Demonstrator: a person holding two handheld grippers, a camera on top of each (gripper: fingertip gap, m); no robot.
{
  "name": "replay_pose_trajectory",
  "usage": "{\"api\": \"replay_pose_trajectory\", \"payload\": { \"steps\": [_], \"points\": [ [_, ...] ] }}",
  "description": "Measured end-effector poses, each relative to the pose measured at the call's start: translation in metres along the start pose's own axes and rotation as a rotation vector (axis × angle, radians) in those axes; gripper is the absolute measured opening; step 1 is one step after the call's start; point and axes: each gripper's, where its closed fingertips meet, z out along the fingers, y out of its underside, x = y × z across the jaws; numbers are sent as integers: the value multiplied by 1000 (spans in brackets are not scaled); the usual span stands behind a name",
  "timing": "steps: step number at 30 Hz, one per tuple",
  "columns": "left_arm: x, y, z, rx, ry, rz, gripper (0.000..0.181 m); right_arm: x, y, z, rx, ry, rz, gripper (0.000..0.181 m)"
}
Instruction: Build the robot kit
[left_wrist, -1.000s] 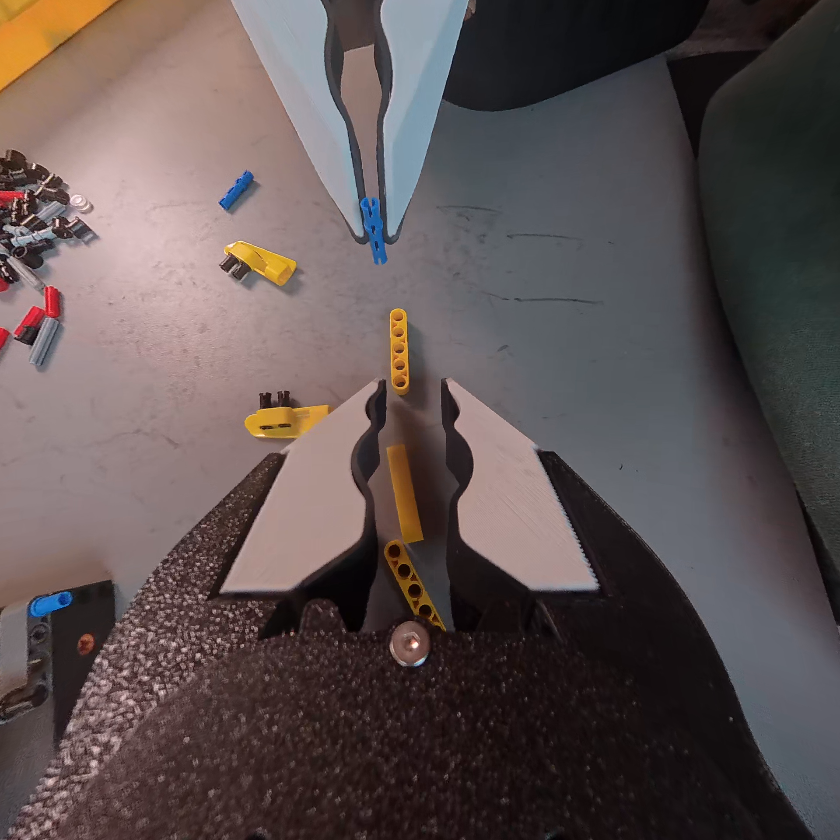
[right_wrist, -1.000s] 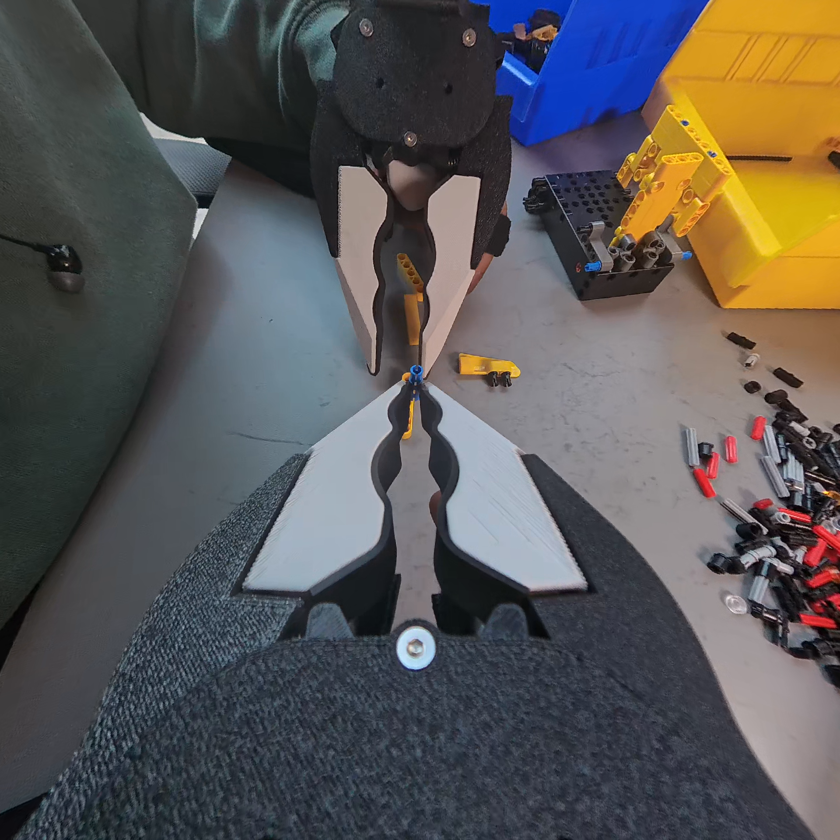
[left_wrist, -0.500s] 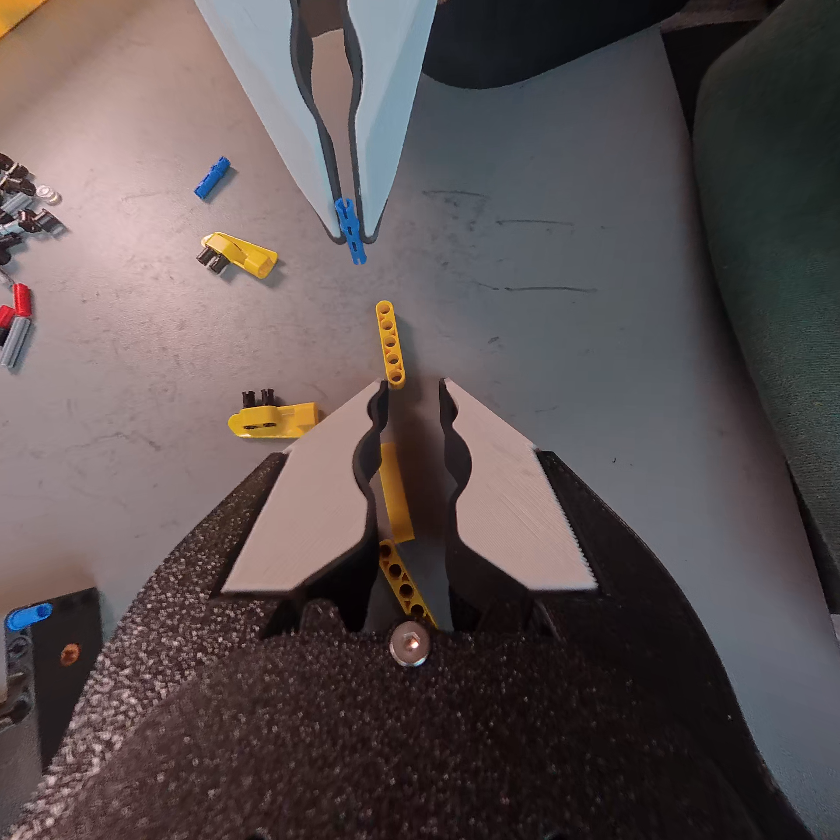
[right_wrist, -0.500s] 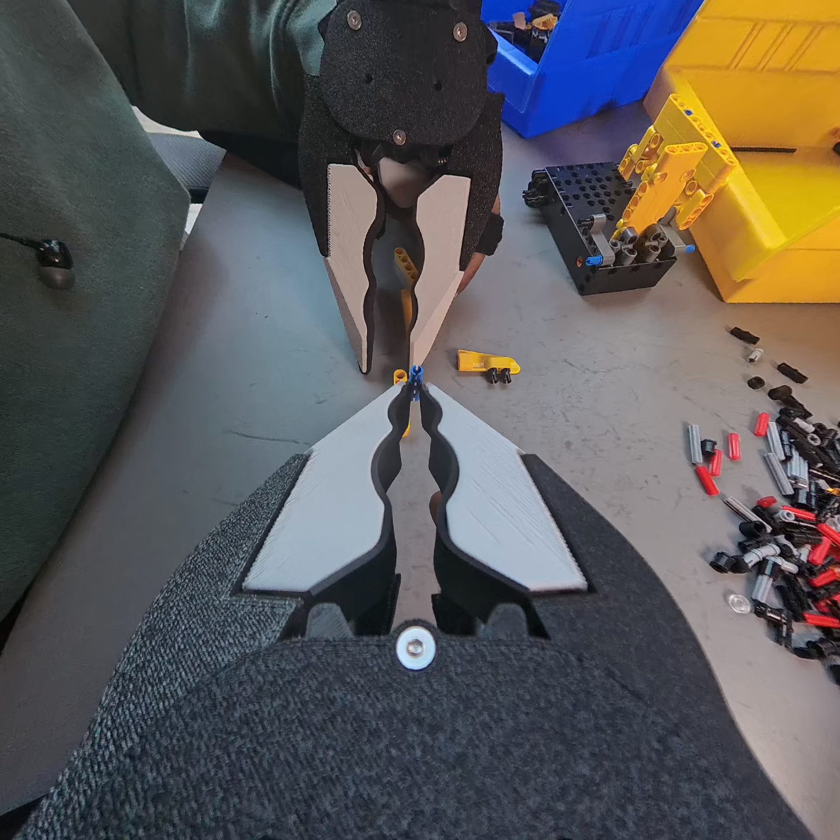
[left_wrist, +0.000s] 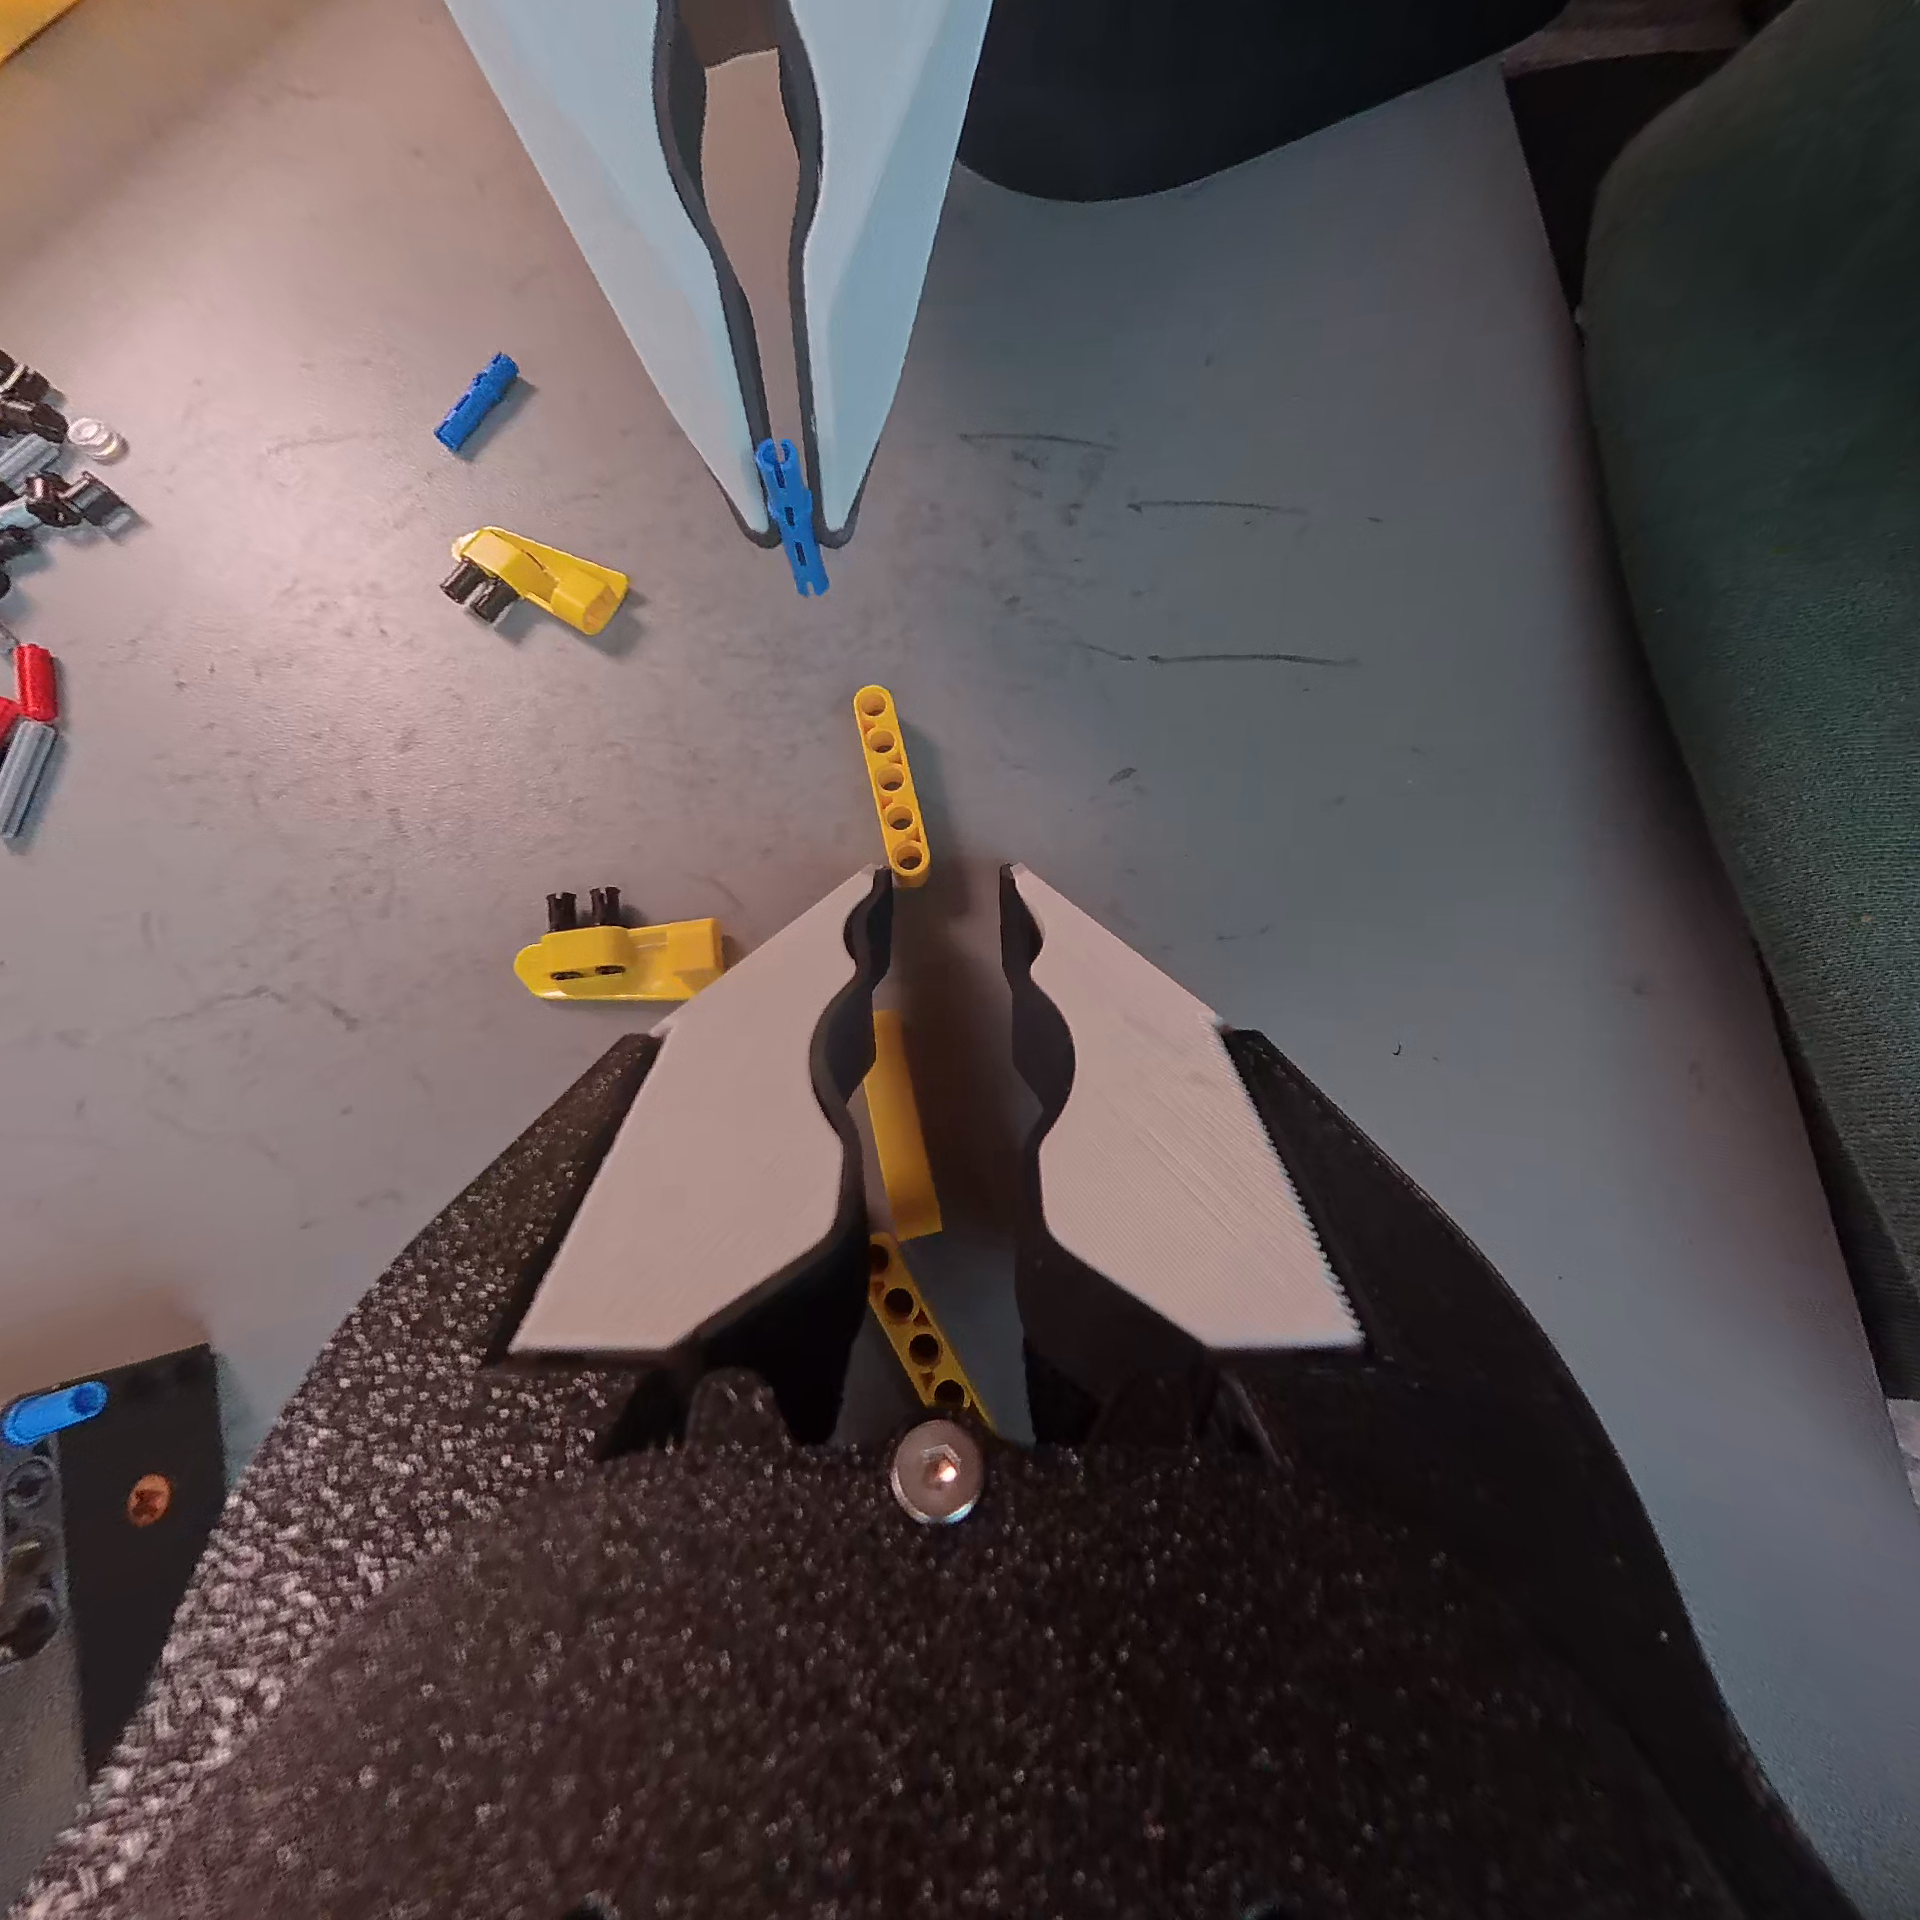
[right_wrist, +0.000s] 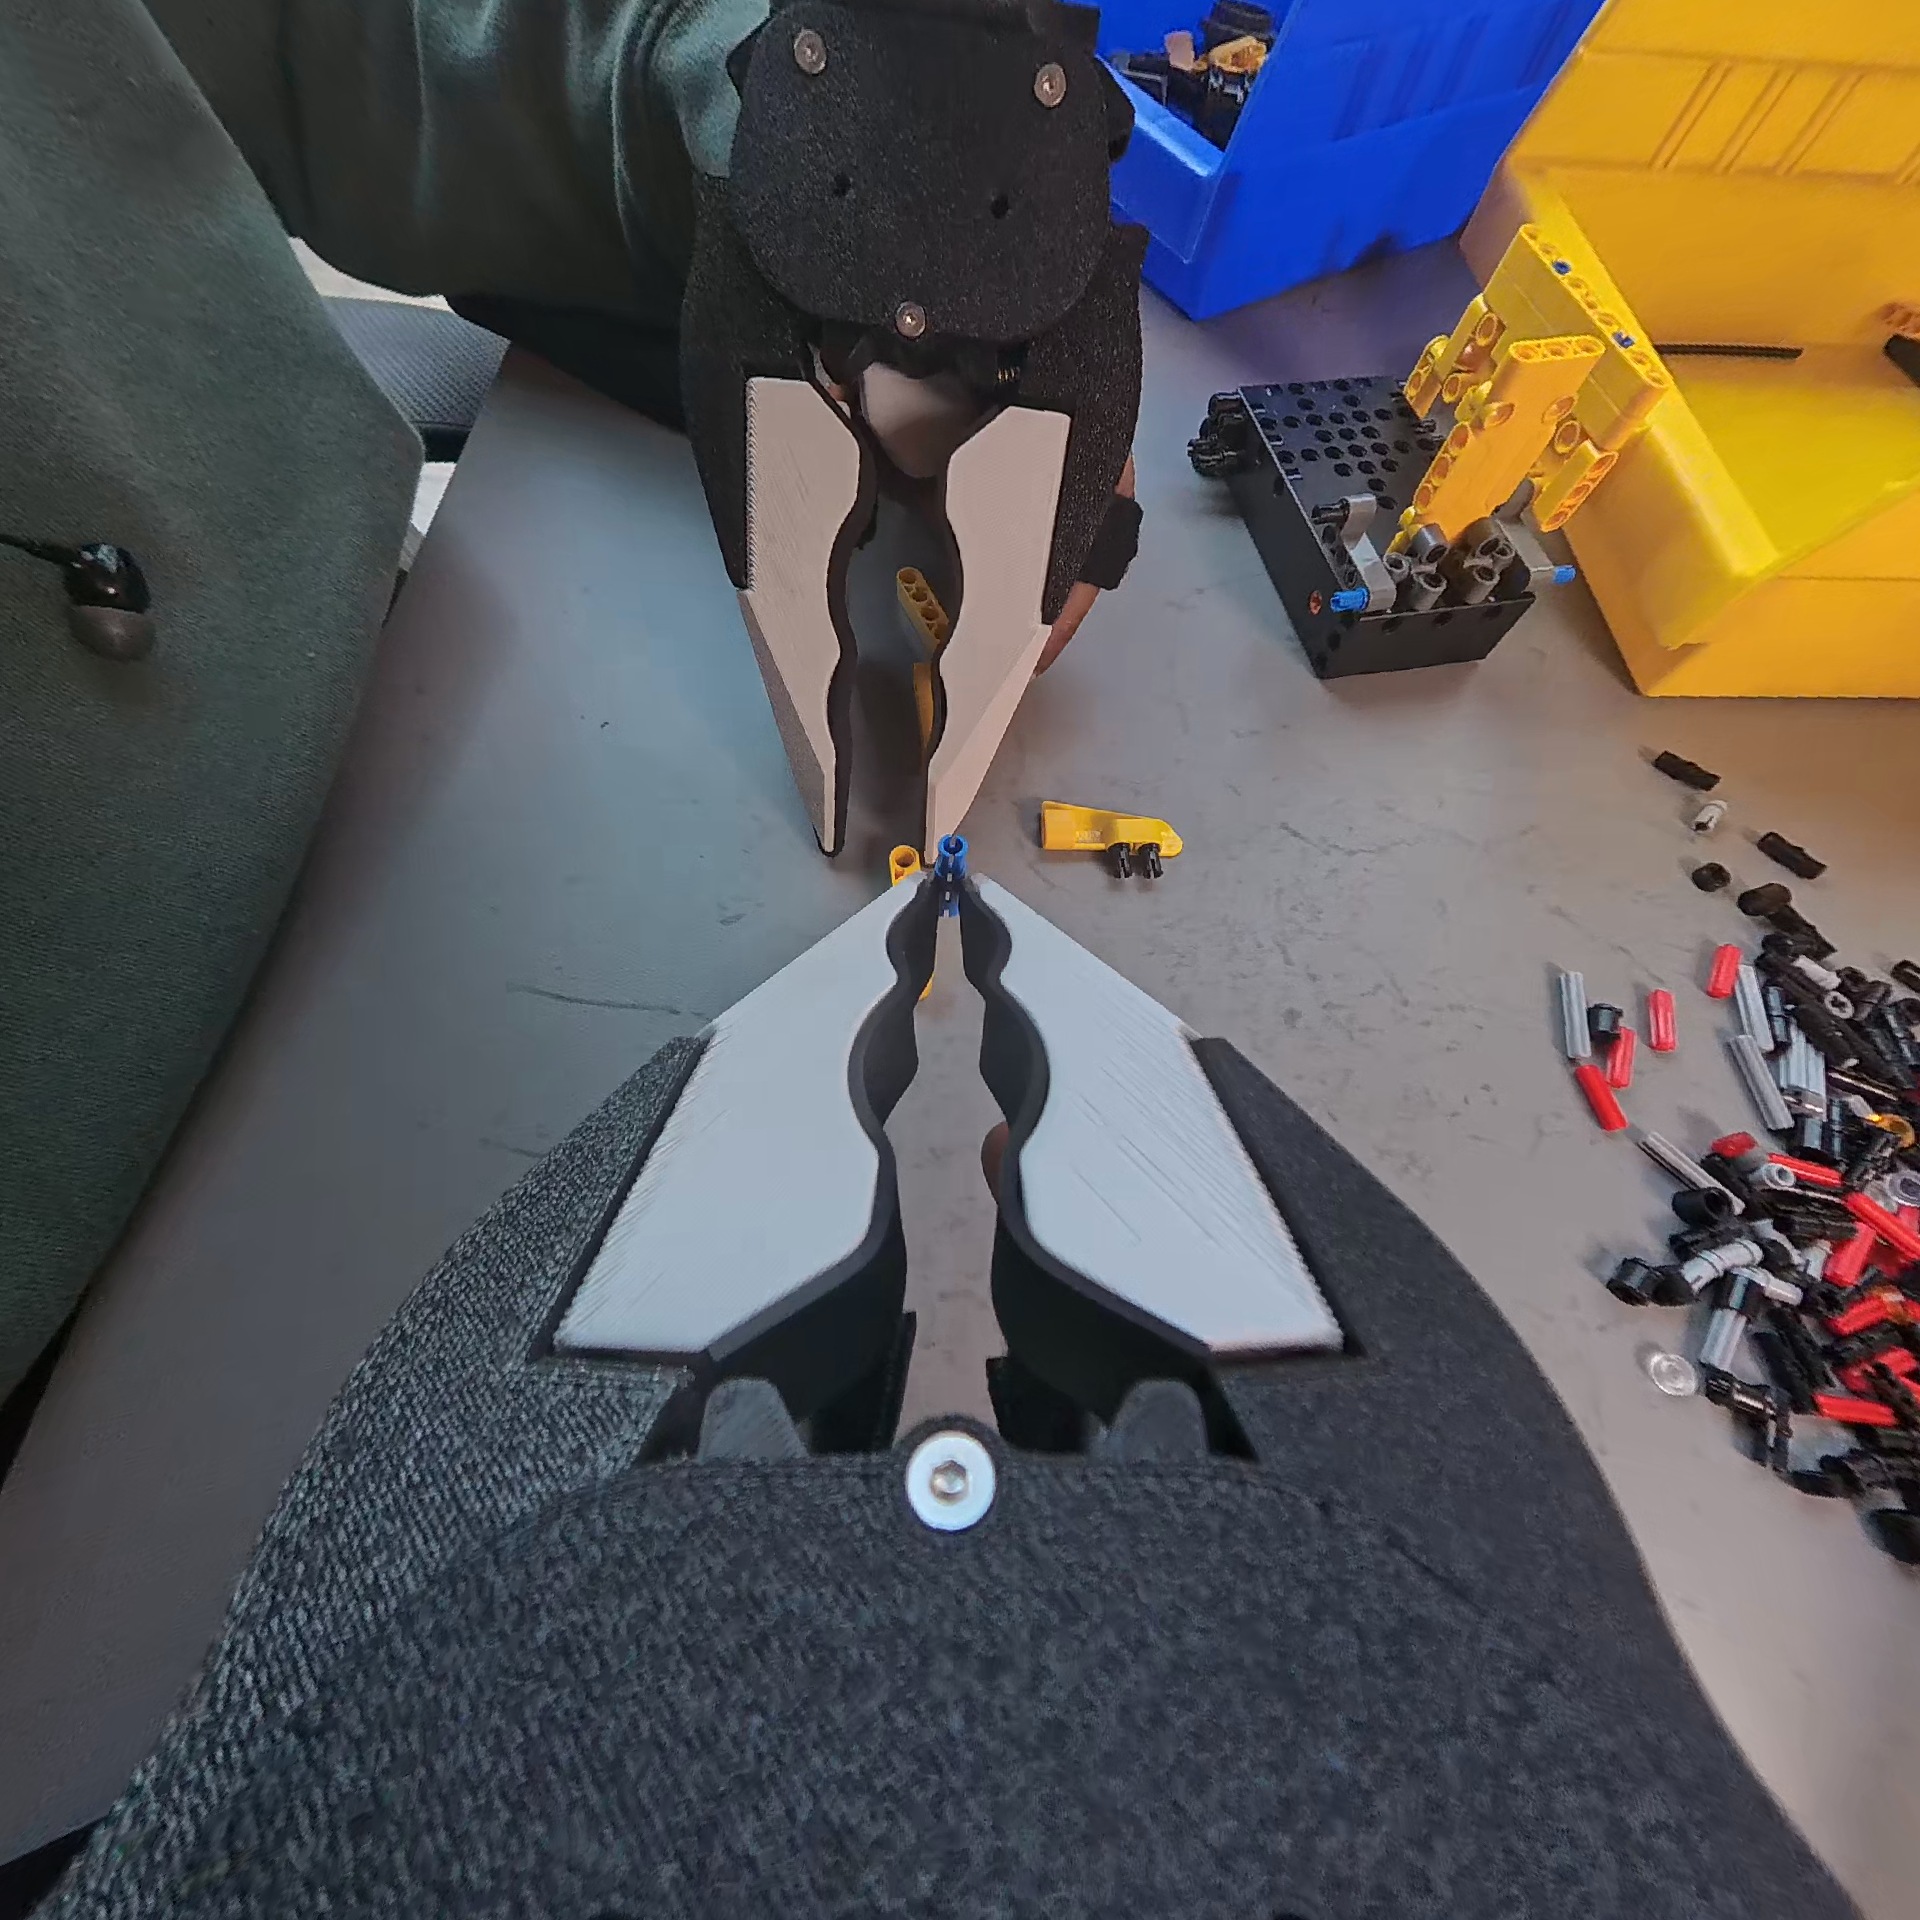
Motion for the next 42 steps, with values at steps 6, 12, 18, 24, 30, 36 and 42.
{"api": "replay_pose_trajectory", "payload": {
  "steps": [6,12,18,24,30,36,42],
  "points": [
    [-4,-6,-4,41,-13,-10,19,0,-1,0,-6,8,-3,3],
    [-4,-5,-4,34,-15,-3,18,-10,2,8,-62,-32,-18,3],
    [-5,-9,-2,49,-28,-2,12,-14,18,19,-214,-62,-55,3],
    [-9,-9,4,22,-69,13,8,-14,23,24,-234,-87,-32,3],
    [-10,-9,6,14,-77,10,6,-3,22,20,-113,-79,80,3],
    [-11,-8,5,14,-75,-6,6,-9,28,21,-100,-90,104,3],
    [-11,-7,5,14,-73,-10,6,-8,30,20,-96,-47,84,3]
  ]
}}
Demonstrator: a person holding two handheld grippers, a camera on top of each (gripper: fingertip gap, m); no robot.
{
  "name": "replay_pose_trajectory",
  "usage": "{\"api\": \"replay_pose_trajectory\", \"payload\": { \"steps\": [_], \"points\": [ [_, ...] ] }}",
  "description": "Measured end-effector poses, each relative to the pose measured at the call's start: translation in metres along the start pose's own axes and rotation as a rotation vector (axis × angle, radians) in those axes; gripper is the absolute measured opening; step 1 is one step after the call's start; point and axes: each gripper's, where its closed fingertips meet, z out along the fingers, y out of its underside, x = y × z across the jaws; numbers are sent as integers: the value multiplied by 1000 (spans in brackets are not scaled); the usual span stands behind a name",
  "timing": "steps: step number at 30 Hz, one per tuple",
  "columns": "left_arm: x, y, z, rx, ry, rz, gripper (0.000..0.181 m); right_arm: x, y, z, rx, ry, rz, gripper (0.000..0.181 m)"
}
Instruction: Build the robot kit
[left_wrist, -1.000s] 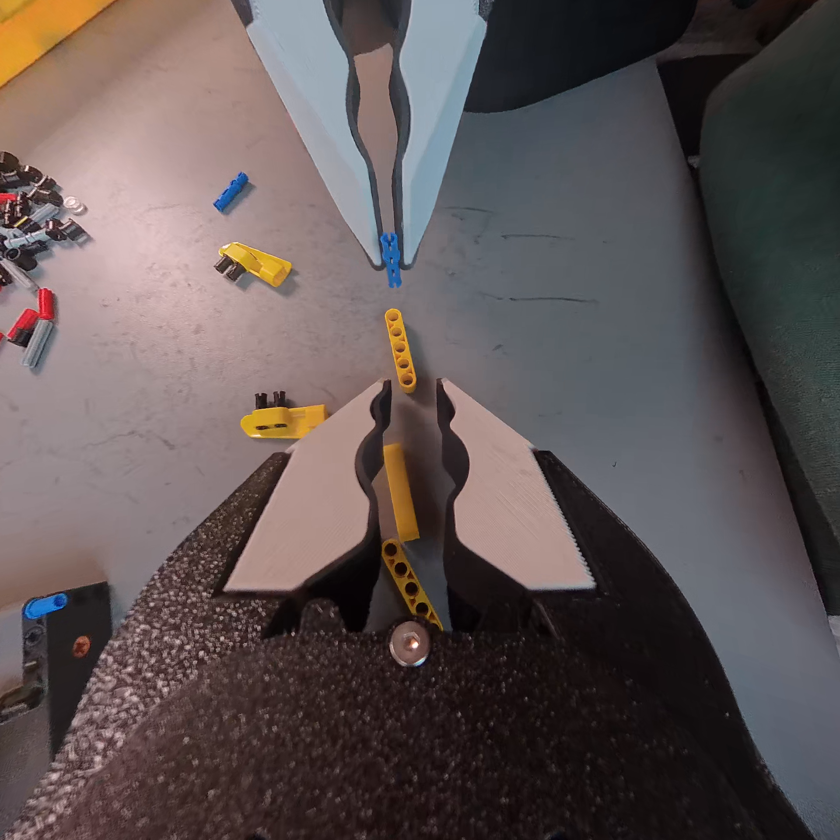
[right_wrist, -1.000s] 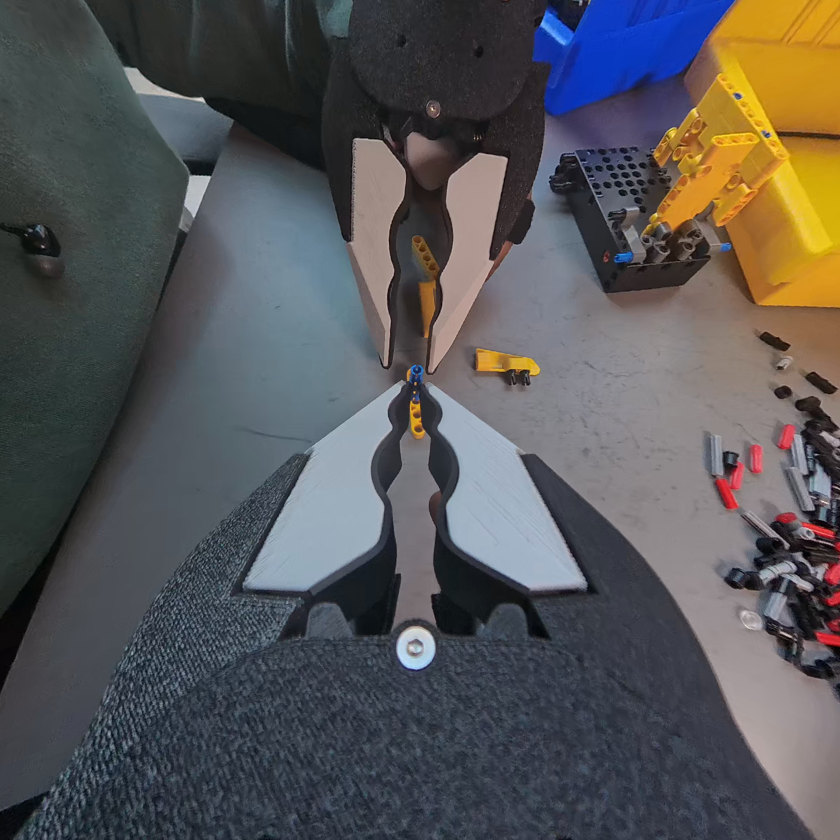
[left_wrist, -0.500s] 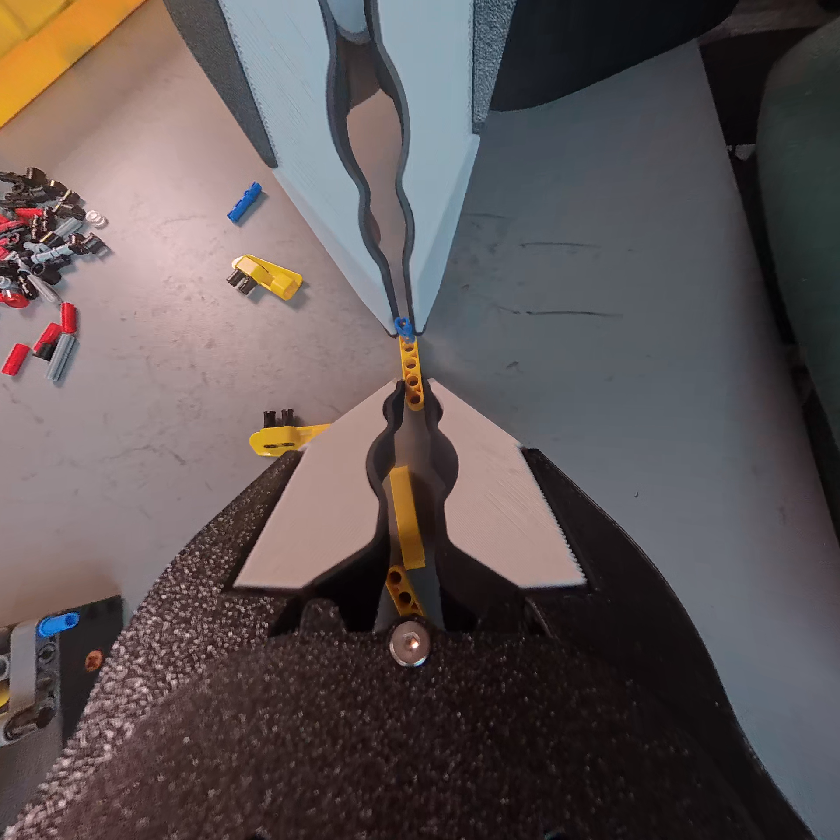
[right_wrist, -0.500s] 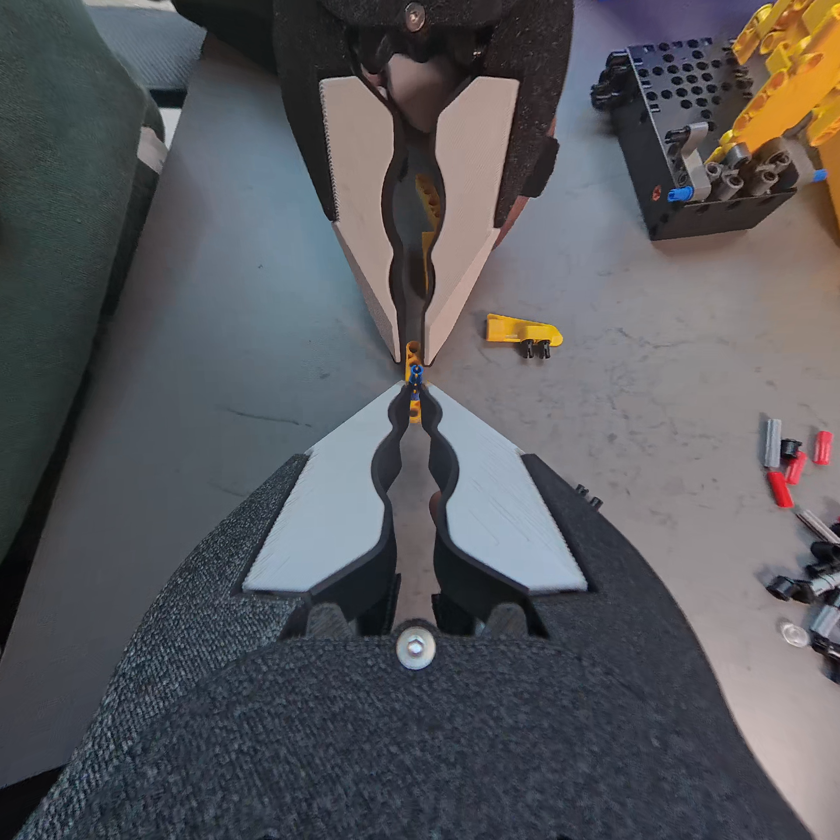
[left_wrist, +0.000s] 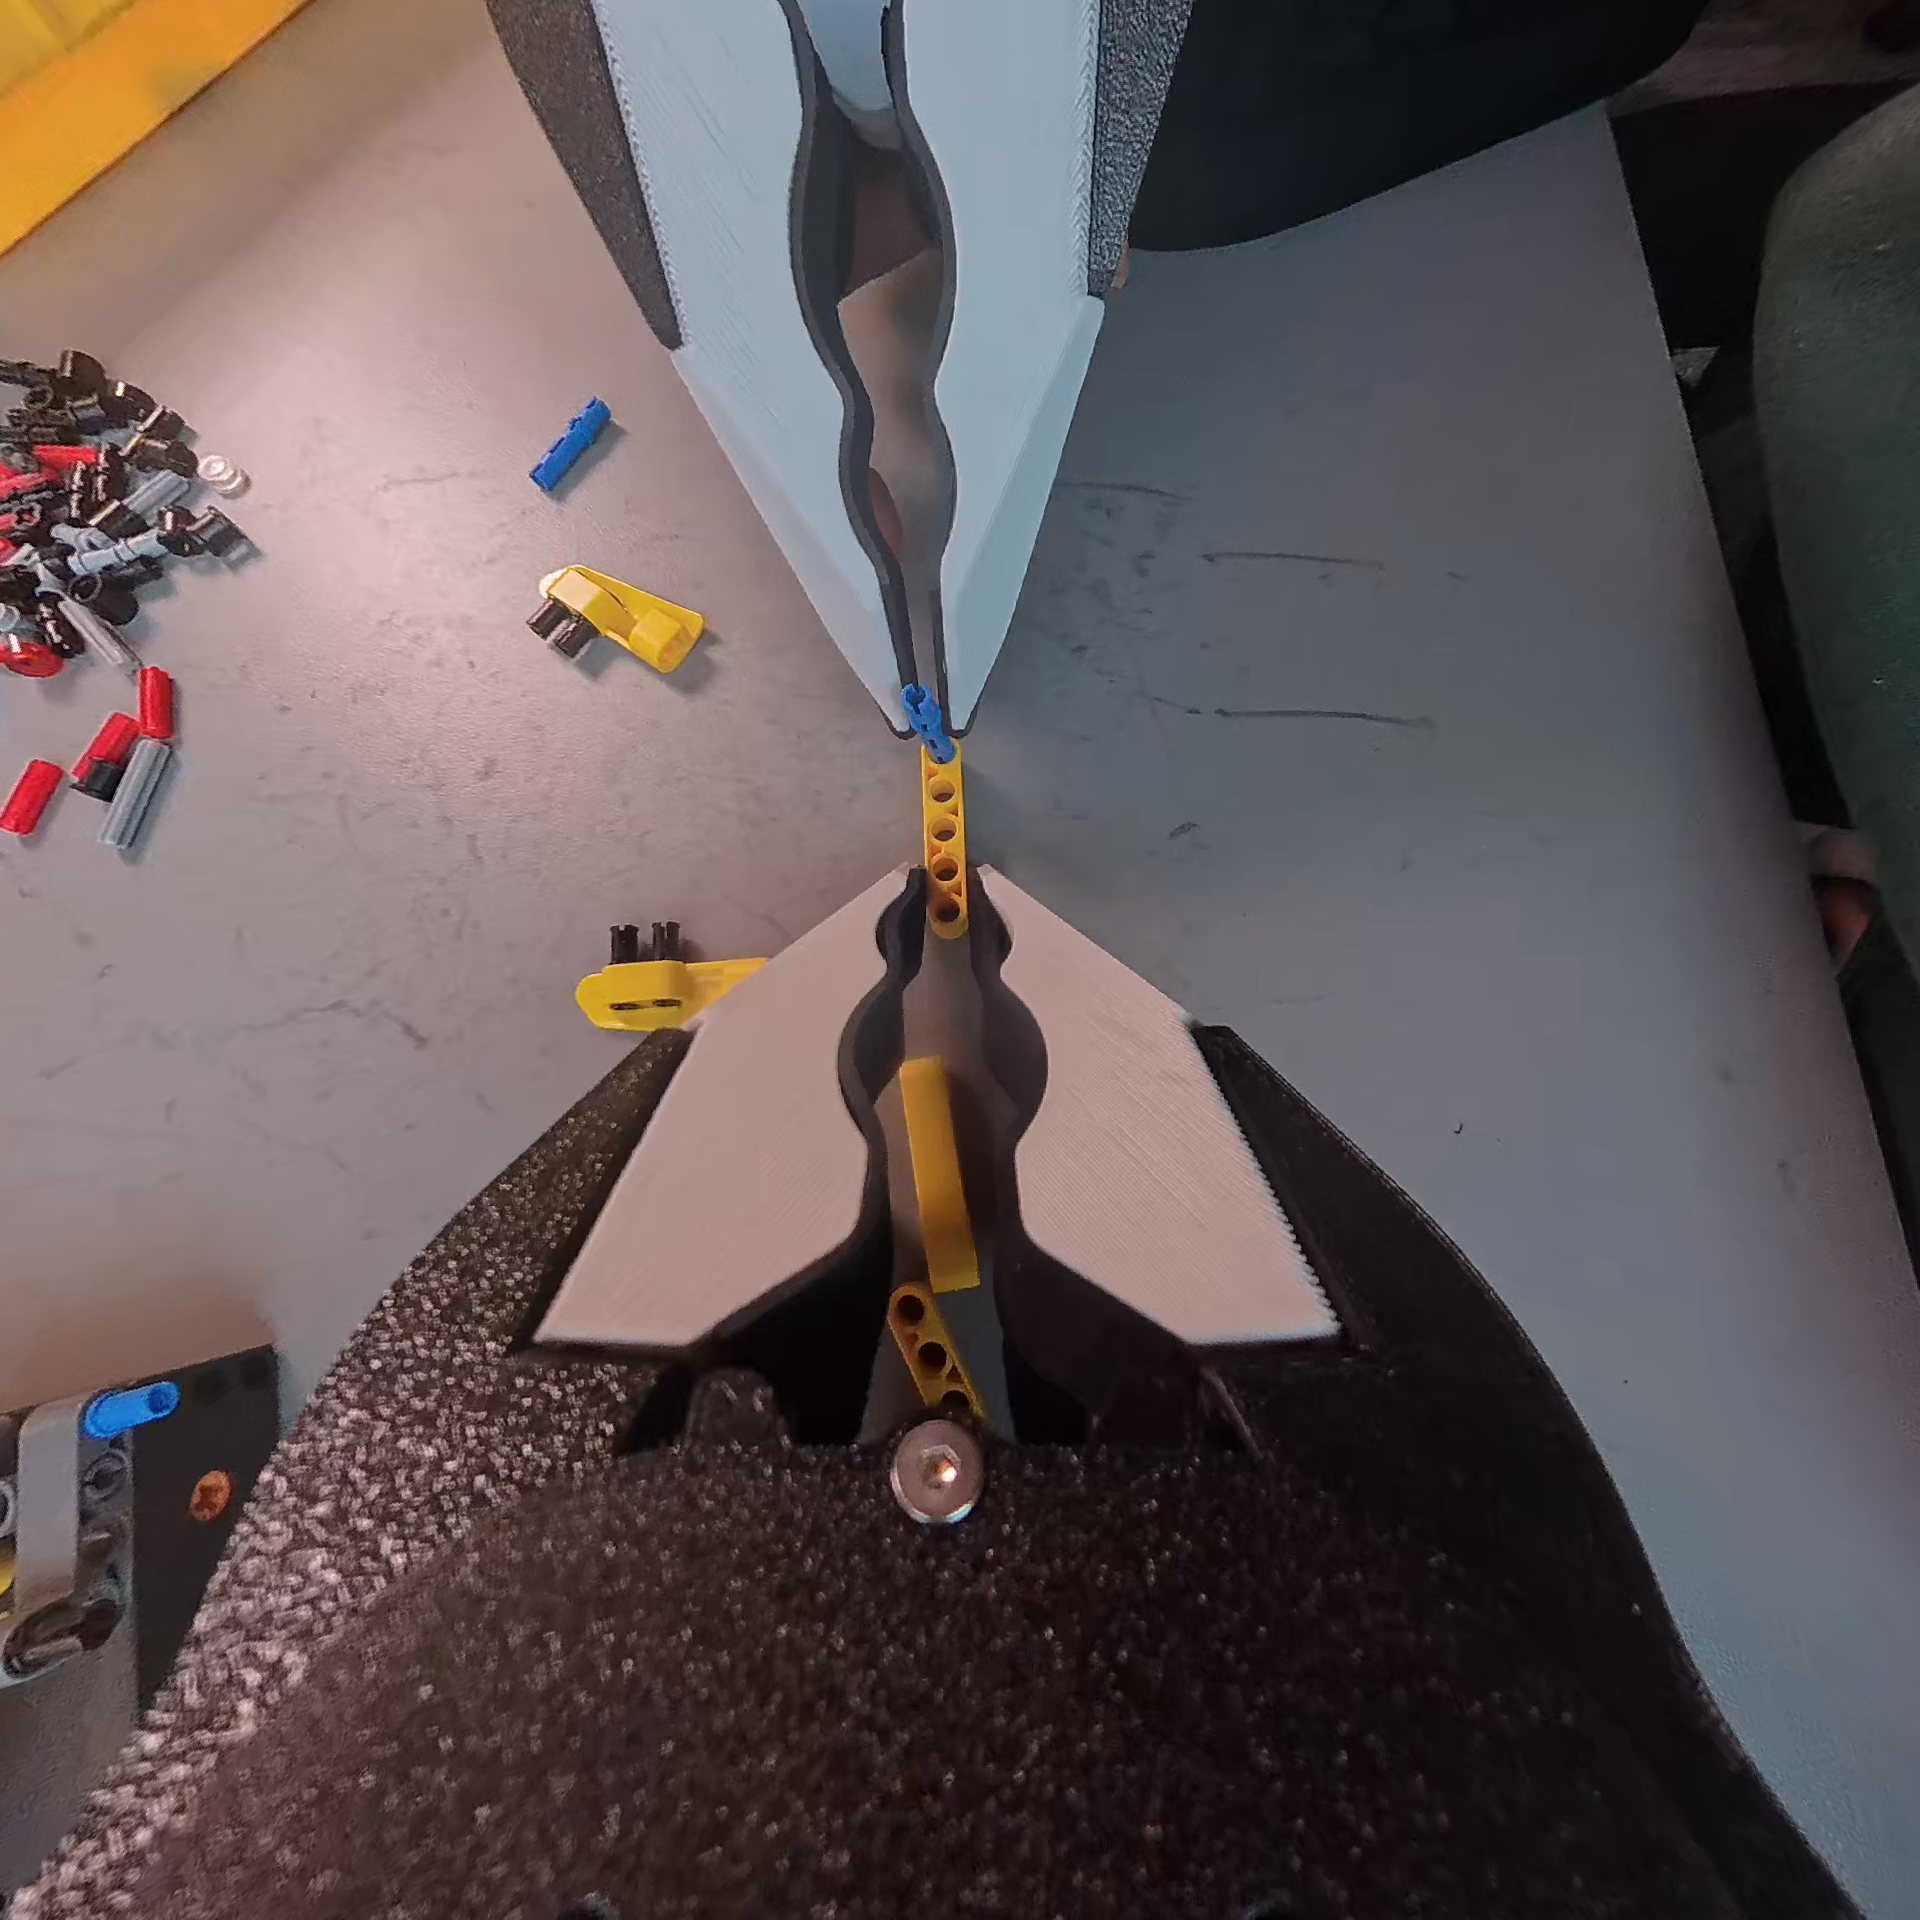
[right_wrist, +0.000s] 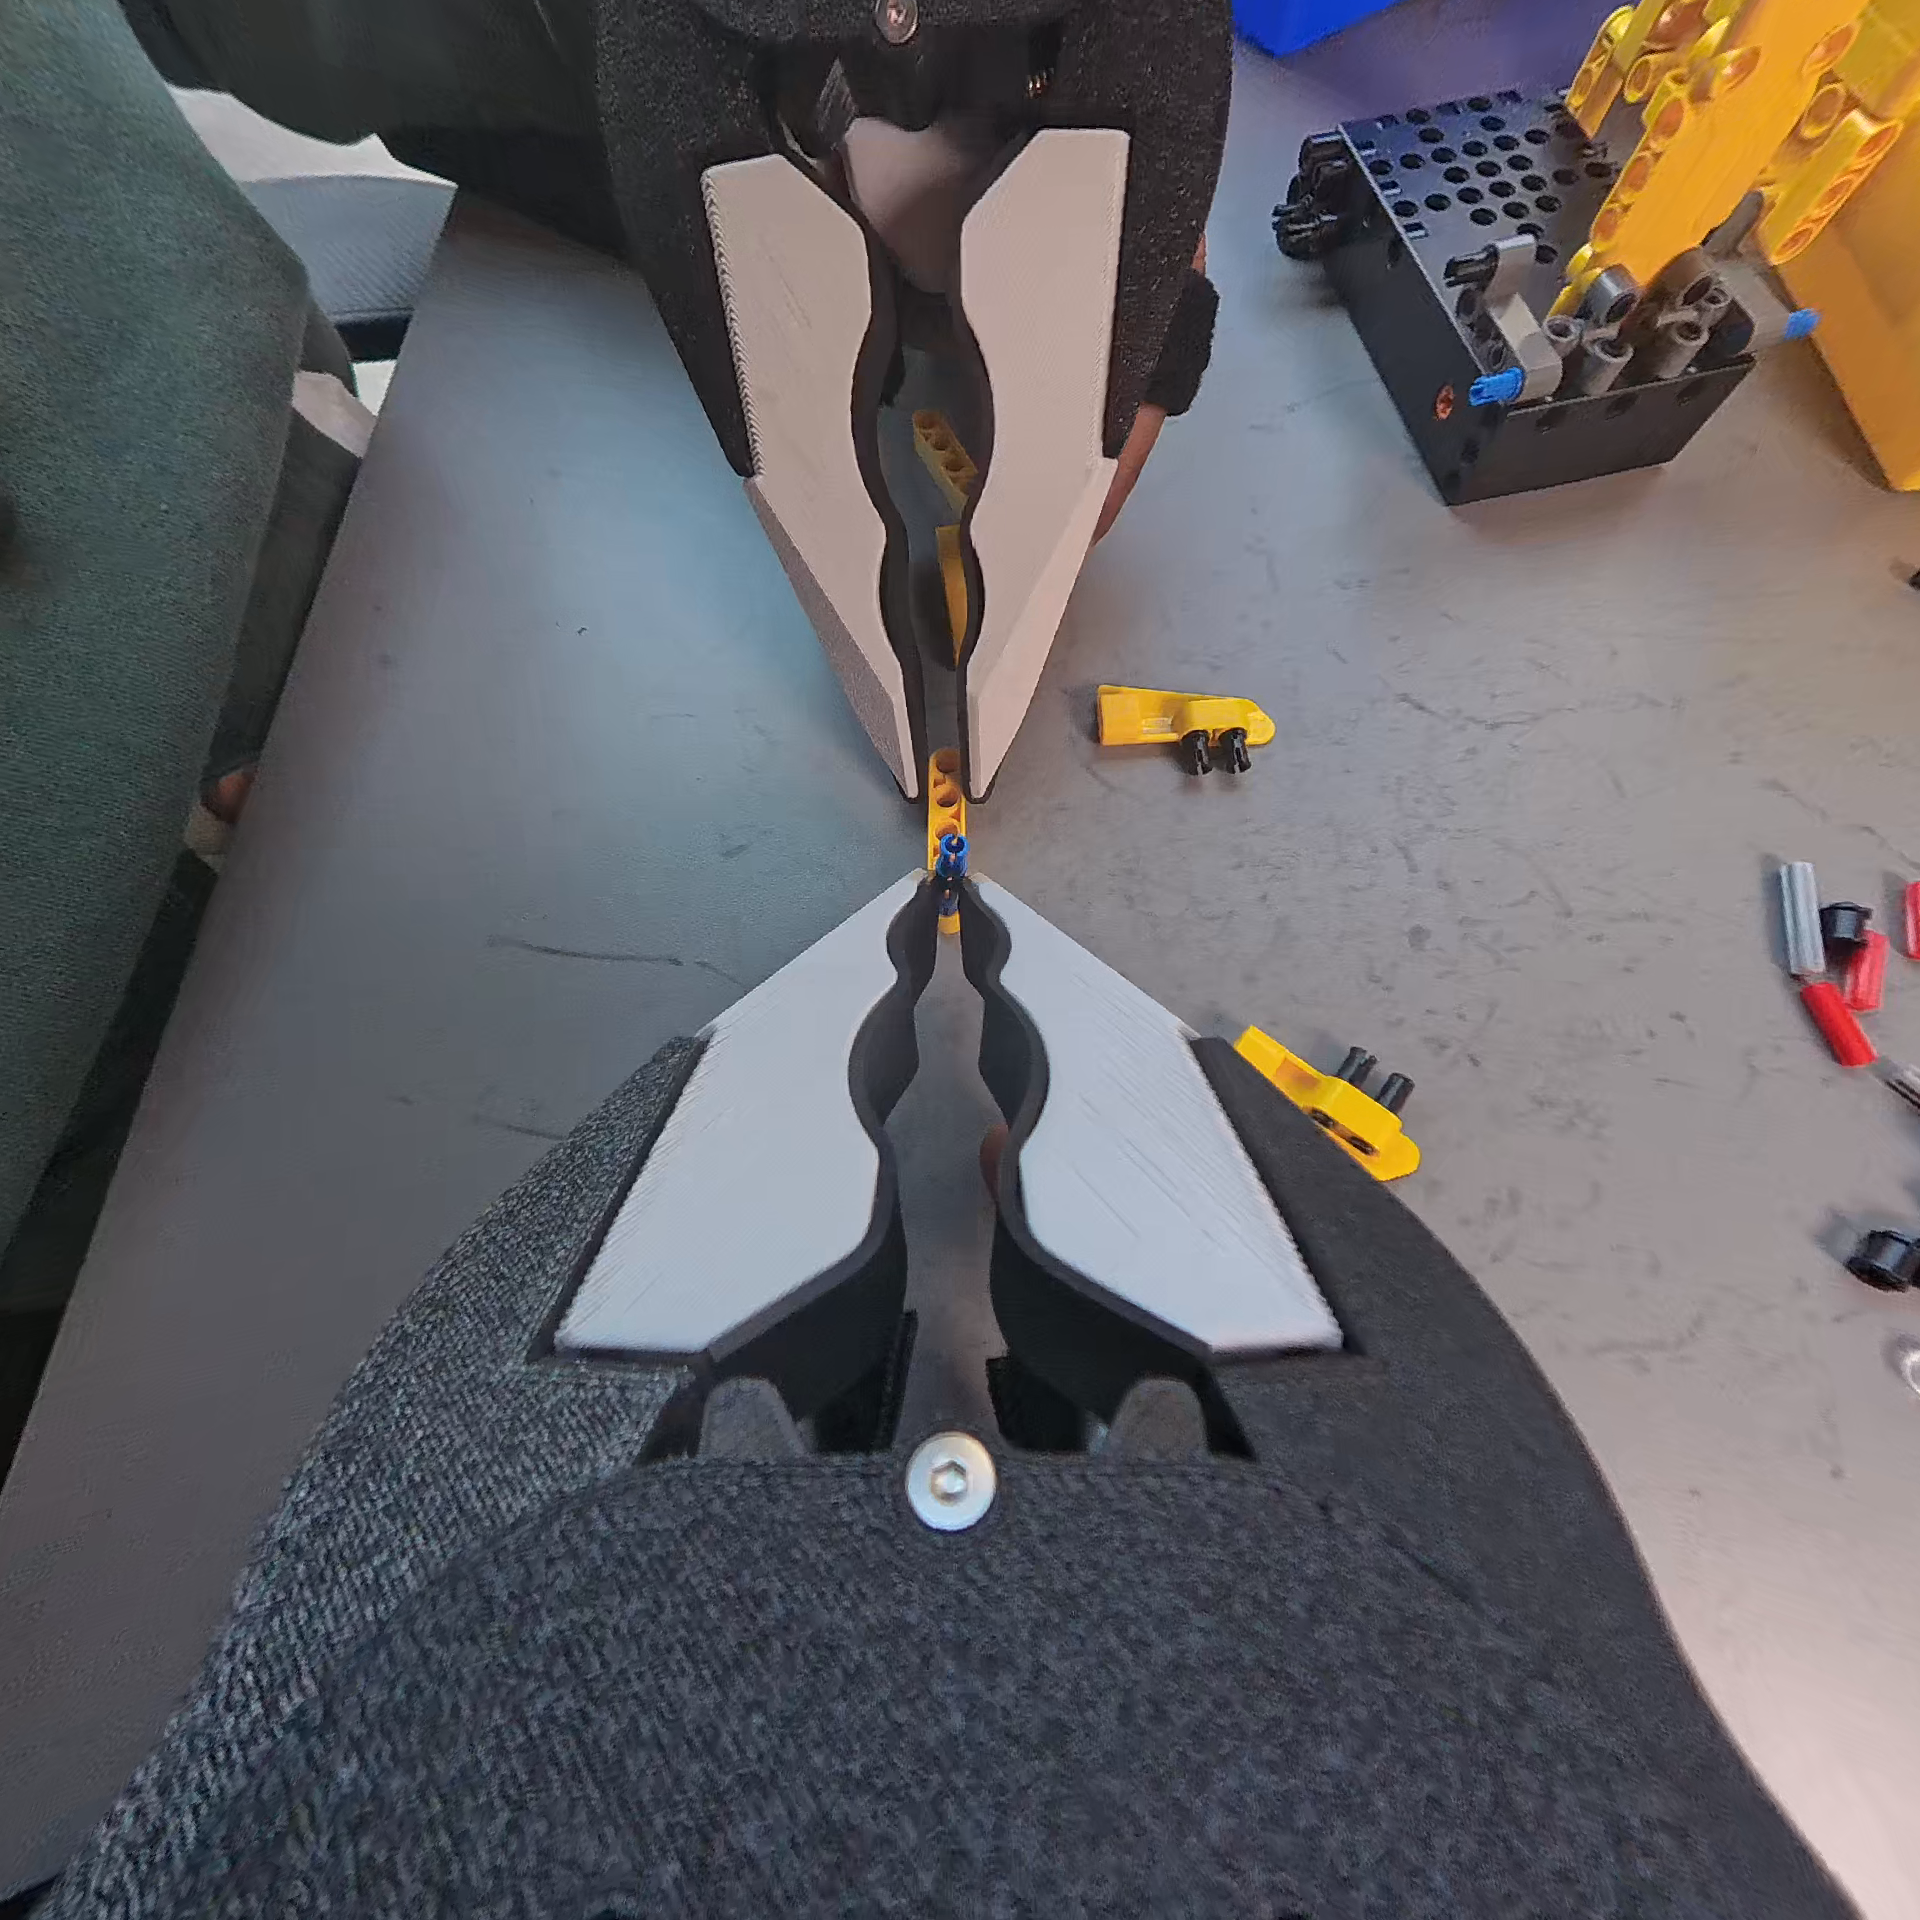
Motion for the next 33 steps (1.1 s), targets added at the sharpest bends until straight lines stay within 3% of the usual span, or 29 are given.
{"api": "replay_pose_trajectory", "payload": {
  "steps": [12,22,33],
  "points": [
    [2,1,1,-7,2,12,10,0,1,-1,0,59,-60,3],
    [-1,-33,2,103,-39,20,5,-1,0,0,11,68,-84,3],
    [-1,-36,4,121,-29,6,3,-2,1,-1,23,69,-82,6]
  ]
}}
